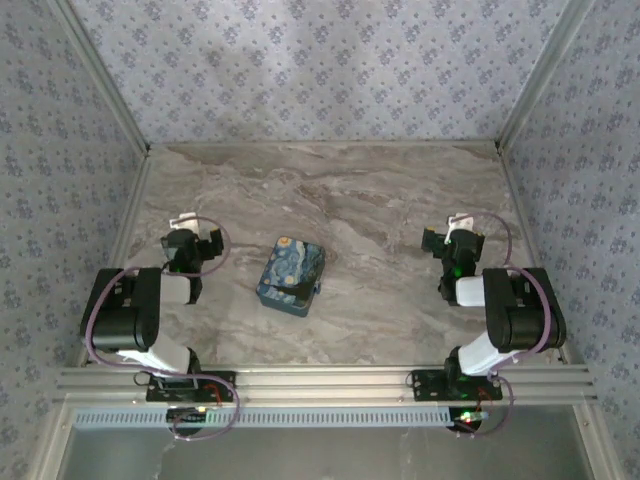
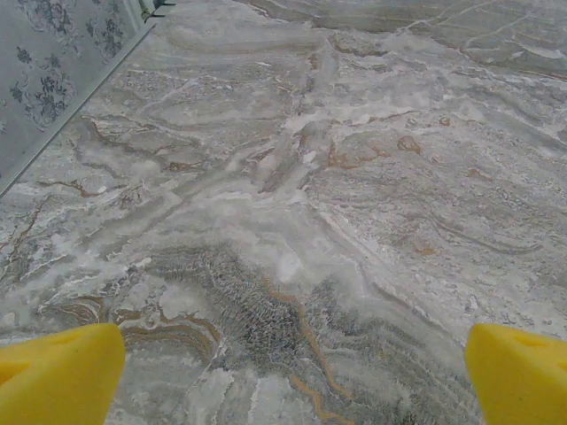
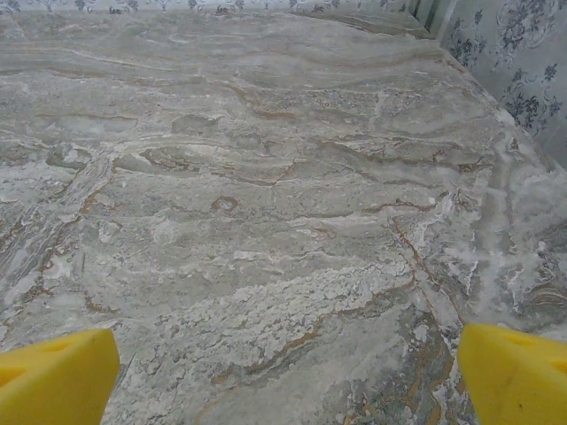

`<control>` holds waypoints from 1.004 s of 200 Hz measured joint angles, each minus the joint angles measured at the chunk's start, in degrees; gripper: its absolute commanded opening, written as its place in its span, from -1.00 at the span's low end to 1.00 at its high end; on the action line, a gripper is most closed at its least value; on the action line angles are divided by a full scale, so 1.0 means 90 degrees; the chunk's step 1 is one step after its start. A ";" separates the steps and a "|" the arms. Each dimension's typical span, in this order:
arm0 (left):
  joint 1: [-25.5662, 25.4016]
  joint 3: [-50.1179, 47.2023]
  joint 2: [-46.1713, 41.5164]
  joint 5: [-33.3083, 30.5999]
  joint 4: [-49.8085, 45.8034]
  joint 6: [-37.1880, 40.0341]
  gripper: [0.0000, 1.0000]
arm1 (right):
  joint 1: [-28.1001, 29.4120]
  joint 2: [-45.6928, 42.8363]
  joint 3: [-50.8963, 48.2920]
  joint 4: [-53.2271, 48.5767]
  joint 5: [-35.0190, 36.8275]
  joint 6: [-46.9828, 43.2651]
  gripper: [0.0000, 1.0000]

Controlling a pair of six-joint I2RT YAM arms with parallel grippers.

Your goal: Unlock the padlock with the key

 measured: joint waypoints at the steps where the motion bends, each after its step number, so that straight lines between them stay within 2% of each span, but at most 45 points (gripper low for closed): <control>1: 0.0000 0.0000 0.0000 0.0000 0.0000 0.0000 0.96 | 0.0000 0.0000 0.0000 0.0000 0.0000 0.0002 1.00; 129: 0.0002 0.0000 0.0000 0.0005 0.0000 0.0000 0.97 | 0.0000 -0.0005 0.0000 -0.0007 0.0000 0.0000 1.00; 148: 0.0012 0.0024 -0.0044 -0.0012 -0.0126 -0.0002 0.96 | 0.0046 -0.0304 0.0272 -0.0855 0.0024 -0.0017 1.00; 175: 0.0019 0.0612 -0.0687 -0.0287 -0.1528 -0.0180 0.96 | 0.0083 -0.1117 0.1299 -0.2429 -0.0104 0.0075 1.00; 189: 0.0041 0.0947 -0.1127 -0.0299 -0.1987 -0.0389 0.96 | 0.0049 -0.1719 0.1571 -0.2854 -0.0316 0.0403 1.00; 201: 0.0063 0.1100 -0.1625 -0.0274 -0.2351 -0.0882 0.96 | -0.0061 -0.2237 0.1739 -0.3427 -0.0427 0.1190 1.00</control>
